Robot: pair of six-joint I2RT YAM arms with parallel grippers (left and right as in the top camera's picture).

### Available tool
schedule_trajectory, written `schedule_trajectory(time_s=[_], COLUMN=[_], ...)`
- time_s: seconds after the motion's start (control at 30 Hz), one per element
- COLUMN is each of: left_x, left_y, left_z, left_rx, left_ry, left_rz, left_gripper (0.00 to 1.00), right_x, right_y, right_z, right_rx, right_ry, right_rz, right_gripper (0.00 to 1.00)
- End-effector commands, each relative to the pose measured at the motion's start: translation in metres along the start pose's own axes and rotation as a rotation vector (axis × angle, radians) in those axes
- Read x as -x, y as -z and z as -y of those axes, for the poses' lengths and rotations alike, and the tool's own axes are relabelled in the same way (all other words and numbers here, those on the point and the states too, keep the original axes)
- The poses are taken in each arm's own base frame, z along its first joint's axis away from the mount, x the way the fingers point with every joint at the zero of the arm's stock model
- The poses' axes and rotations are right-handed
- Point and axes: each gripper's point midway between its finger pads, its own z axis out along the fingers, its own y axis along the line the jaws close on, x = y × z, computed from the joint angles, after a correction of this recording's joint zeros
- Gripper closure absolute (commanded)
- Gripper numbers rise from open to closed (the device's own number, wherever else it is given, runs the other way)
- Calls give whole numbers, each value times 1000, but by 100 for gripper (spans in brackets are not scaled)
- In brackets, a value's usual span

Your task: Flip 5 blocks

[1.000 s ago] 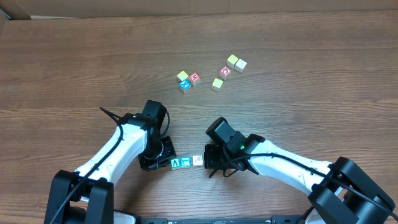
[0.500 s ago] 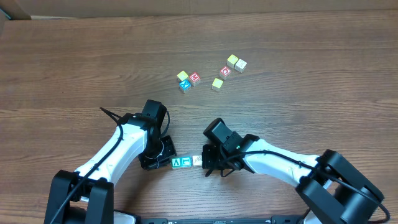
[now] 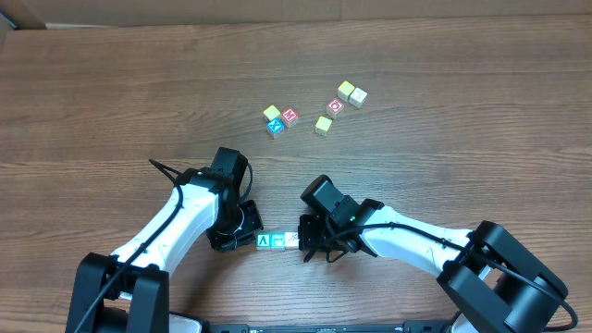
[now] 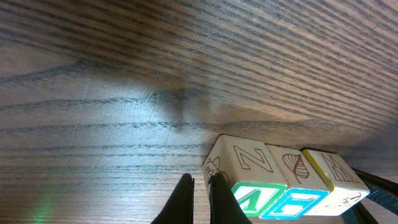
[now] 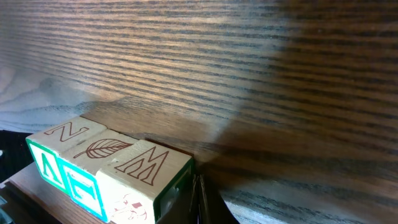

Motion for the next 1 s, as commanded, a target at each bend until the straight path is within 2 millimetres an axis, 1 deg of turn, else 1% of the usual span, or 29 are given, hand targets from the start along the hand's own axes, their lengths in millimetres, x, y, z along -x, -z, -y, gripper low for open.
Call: schedule_trajectory(time_s=[0.0, 0.13, 0.23, 0.3, 0.4, 0.6, 0.73, 0.87, 0.97], left_x=[4, 1, -1, -1, -2, -4, -4, -4, -4], left_y=[2, 3, 4, 4, 4, 4, 4, 4, 4], left_z=[-1, -13, -20, -20, -20, -19, -19, -19, -19], left_rx=[10, 55, 81, 82, 82, 79, 78, 78, 78], left_ry=[24, 65, 79, 77, 48, 16, 8, 8, 8], left_rz=[9, 1, -9, -11, -13, -22, -22, -22, -22], left_gripper=[96, 96, 92, 93, 96, 96, 96, 96, 96], right_x=[2, 2, 3, 4, 4, 6, 17, 30, 33], right_y=[-2, -2, -2, -2, -2, 0, 7, 19, 24], right_z=[0, 1, 1, 1, 1, -4, 2, 14, 20], right_rx=[-13, -20, -21, -22, -22, -14, -95, -217, -267], right_ry=[-5, -8, -8, -6, 5, 81, 139, 177, 186], right_rz=[6, 5, 8, 15, 16, 15, 51, 95, 105], right_gripper=[96, 96, 96, 96, 96, 96, 96, 96, 96])
